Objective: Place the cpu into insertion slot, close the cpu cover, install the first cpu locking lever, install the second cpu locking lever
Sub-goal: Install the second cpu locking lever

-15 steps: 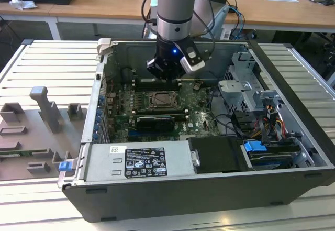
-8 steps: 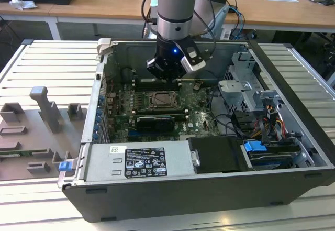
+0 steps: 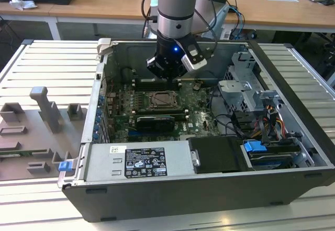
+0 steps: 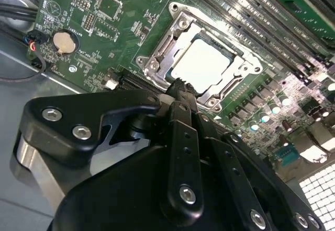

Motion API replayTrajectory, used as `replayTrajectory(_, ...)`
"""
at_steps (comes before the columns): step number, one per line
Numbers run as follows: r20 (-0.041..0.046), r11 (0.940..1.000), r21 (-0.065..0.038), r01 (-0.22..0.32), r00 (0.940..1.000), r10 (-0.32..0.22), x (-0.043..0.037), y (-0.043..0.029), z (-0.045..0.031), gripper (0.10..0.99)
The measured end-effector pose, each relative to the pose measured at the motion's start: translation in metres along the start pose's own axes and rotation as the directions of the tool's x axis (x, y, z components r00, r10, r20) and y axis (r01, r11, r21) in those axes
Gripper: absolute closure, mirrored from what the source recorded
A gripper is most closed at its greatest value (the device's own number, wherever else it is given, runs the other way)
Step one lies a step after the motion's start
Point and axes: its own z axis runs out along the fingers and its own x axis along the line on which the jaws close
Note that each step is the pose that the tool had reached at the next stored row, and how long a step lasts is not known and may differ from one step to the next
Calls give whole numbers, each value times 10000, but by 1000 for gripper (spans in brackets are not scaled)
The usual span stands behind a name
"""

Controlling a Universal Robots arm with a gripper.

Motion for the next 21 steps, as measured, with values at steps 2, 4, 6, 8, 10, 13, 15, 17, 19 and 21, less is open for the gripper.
replayTrajectory(2,0,10000,0,0,10000,0,2,-34,-3,980)
replayTrajectory(4,0,10000,-1,0,10000,0,4,-65,-6,980)
replayTrajectory(6,0,10000,0,1,10000,-1,7,-122,-11,980)
replayTrajectory(8,-1,10000,0,1,10000,-1,10,-157,-15,980)
replayTrajectory(10,0,10000,-1,0,10000,0,12,-195,-18,980)
replayTrajectory(13,-1,10000,-1,0,10000,0,17,-263,-25,980)
replayTrajectory(15,-1,10000,-12,-1,10000,1,20,-311,-29,980)
replayTrajectory(17,-6,10000,-39,-1,10000,1,22,-356,-29,980)
replayTrajectory(19,-25,9999,-147,-6,10000,5,26,-409,-12,980)
replayTrajectory(21,-25,9998,-202,-7,10000,7,29,-452,-4,980)
